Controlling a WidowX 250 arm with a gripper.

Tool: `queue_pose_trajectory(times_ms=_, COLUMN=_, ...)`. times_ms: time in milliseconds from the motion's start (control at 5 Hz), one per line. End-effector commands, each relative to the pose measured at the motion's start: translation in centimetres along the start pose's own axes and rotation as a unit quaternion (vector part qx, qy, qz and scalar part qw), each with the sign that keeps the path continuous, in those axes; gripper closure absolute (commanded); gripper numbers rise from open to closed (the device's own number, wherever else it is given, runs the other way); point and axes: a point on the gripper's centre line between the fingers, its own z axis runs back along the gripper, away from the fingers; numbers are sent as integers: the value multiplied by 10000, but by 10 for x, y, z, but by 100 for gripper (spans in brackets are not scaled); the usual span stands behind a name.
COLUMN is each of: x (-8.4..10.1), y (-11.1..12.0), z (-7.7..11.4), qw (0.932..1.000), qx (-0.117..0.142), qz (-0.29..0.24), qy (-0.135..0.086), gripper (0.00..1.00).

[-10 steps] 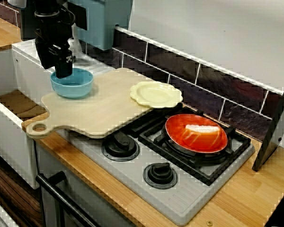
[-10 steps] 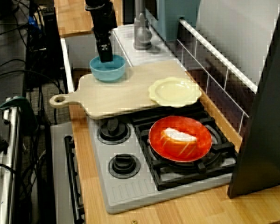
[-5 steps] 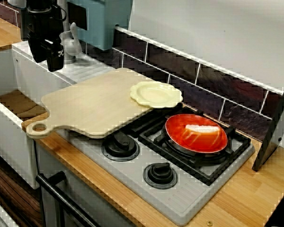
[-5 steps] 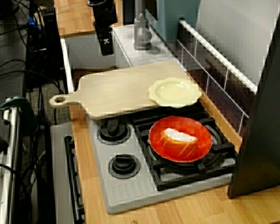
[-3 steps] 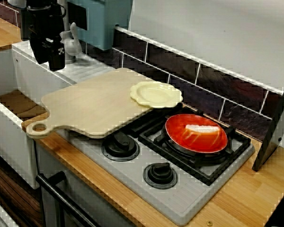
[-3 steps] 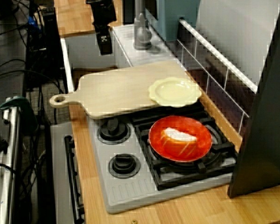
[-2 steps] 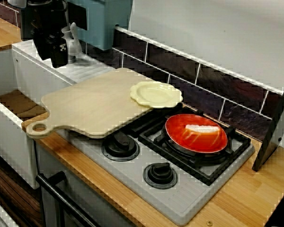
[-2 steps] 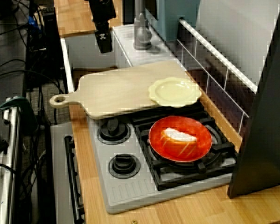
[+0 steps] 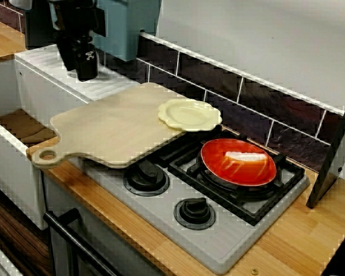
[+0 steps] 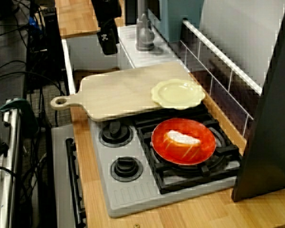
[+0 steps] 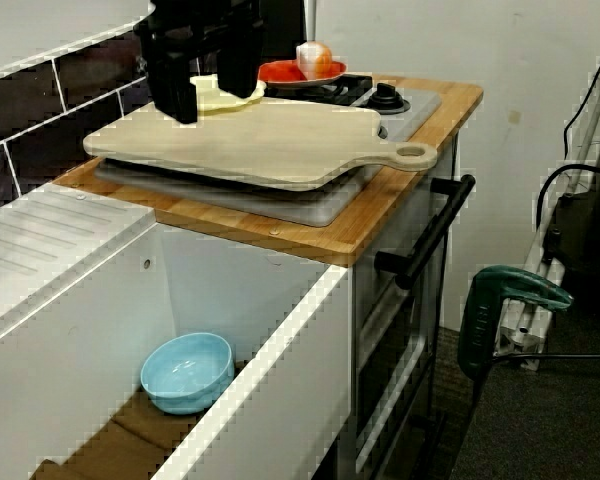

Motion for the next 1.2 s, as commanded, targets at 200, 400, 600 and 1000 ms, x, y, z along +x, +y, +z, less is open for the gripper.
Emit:
queue_pose_trajectory(times_ms=200, x=32, y=-60, z=11, qw=9972, qx=120, qz=-649, qy=-348, gripper=0)
queue_pose_trajectory(times_ms=400, x=47, y=-79, z=8, qw=9955, qx=45, qz=-849, qy=-414, gripper=0)
queue_pose_trajectory(times_ms=600, x=63, y=-99, z=12, qw=9930, qx=-157, qz=-1080, qy=-452, gripper=0)
queue_pose_trajectory(times_ms=1000, x=77, y=-137, z=5, qw=9864, qx=-183, qz=-1503, qy=-638, gripper=0)
